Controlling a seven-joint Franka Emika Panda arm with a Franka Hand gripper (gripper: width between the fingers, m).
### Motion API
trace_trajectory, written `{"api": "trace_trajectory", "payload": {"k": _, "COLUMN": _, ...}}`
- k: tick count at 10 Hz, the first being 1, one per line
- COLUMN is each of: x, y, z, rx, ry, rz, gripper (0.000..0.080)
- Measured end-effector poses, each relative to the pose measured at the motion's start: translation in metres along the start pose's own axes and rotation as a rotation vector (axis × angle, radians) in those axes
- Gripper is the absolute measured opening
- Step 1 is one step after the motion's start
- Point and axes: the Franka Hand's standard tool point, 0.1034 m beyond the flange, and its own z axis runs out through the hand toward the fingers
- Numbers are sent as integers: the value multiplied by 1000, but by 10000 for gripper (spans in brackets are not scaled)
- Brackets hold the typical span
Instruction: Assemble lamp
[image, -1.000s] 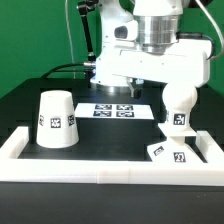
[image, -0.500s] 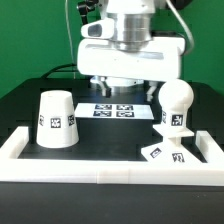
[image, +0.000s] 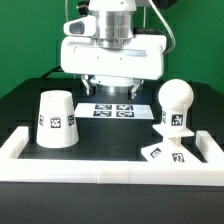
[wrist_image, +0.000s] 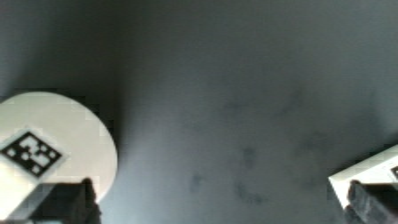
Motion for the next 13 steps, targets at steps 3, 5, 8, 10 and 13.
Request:
{"api": "trace_trajectory", "payload": {"k": 3, "x": 16, "y": 34, "z": -13, "rx": 0, "ry": 38, "rz": -189, "gripper": 699}}
{"api": "trace_trajectory", "payload": {"k": 5, "x": 19, "y": 44, "z": -17, "rx": 0, "ry": 48, "rz": -216, "gripper": 699}}
{"api": "trace_trajectory", "payload": {"k": 8, "x": 18, "y": 43, "z": -15, "rx": 0, "ry": 43, "rz": -218, "gripper": 699}}
{"api": "trace_trajectory", "payload": {"k": 10, "x": 19, "y": 60, "z": -10, "rx": -2, "ry": 47, "rz": -277, "gripper": 699}}
{"api": "trace_trajectory", "payload": {"k": 13, "x": 14, "y": 73, "z": -3, "rx": -3, "ry": 31, "rz": -265, "gripper": 699}}
